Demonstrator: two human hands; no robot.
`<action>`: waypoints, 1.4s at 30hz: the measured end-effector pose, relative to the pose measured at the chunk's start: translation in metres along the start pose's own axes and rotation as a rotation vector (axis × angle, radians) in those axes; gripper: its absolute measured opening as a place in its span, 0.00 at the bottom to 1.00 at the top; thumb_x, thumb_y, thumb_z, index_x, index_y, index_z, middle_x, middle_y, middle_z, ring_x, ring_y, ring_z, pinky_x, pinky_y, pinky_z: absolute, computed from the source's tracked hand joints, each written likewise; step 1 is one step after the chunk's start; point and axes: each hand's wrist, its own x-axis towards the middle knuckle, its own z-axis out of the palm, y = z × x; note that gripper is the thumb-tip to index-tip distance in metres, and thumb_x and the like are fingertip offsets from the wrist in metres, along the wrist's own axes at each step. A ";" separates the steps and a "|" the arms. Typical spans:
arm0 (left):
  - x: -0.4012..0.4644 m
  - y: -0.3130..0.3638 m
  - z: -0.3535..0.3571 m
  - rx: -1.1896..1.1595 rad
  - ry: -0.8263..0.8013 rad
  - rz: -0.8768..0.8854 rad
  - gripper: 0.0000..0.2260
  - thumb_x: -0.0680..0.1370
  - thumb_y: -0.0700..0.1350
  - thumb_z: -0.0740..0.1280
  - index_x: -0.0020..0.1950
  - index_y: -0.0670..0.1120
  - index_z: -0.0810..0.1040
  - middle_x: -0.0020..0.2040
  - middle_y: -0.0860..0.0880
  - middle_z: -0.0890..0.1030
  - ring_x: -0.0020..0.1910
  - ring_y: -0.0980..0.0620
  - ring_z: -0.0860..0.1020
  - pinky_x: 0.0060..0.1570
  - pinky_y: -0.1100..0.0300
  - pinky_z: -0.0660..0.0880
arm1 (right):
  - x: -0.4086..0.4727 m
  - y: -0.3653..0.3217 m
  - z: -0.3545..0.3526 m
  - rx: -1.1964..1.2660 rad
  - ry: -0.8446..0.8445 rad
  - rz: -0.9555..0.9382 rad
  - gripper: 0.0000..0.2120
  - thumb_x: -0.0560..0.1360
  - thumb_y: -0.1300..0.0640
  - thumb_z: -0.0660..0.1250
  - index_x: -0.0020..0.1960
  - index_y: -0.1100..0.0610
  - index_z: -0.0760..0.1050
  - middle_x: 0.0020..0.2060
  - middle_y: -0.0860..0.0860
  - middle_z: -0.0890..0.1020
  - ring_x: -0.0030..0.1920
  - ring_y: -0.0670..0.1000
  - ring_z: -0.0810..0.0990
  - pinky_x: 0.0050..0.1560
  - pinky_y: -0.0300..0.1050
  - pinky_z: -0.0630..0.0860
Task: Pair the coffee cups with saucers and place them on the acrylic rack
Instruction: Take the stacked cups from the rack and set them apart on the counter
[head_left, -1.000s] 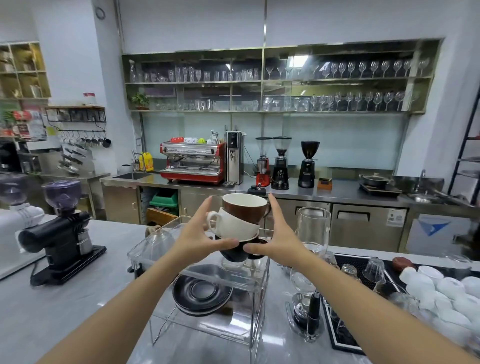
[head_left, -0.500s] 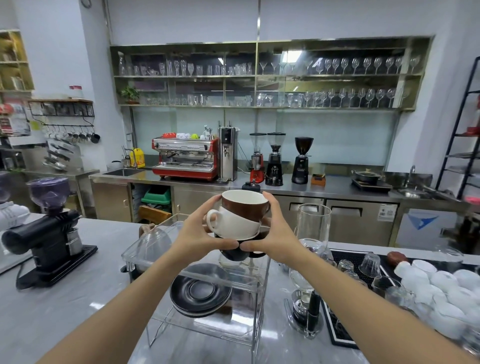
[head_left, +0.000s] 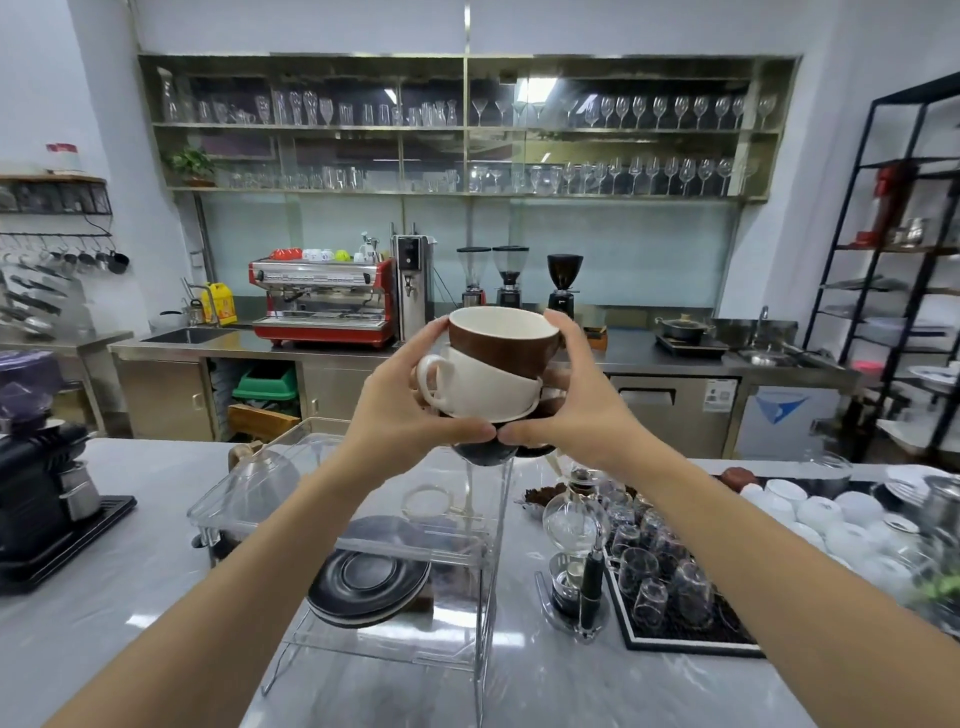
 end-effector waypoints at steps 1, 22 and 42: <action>0.001 0.006 0.007 -0.001 -0.006 0.010 0.51 0.57 0.41 0.86 0.76 0.57 0.69 0.61 0.60 0.80 0.58 0.58 0.81 0.54 0.58 0.83 | -0.003 0.000 -0.008 -0.010 0.009 0.008 0.57 0.59 0.66 0.82 0.75 0.40 0.52 0.65 0.51 0.75 0.60 0.52 0.81 0.56 0.51 0.82; -0.073 -0.003 0.165 -0.087 0.039 -0.114 0.50 0.57 0.37 0.86 0.75 0.58 0.69 0.63 0.56 0.81 0.63 0.55 0.80 0.58 0.54 0.81 | -0.105 0.095 -0.090 0.030 0.000 0.115 0.58 0.59 0.69 0.82 0.74 0.36 0.54 0.64 0.48 0.79 0.63 0.53 0.80 0.55 0.55 0.83; -0.177 -0.106 0.223 -0.116 -0.011 -0.463 0.49 0.55 0.34 0.85 0.71 0.59 0.74 0.61 0.56 0.84 0.61 0.55 0.81 0.53 0.63 0.78 | -0.192 0.230 -0.015 0.160 -0.070 0.401 0.58 0.61 0.68 0.82 0.73 0.30 0.52 0.68 0.45 0.76 0.66 0.46 0.77 0.63 0.50 0.79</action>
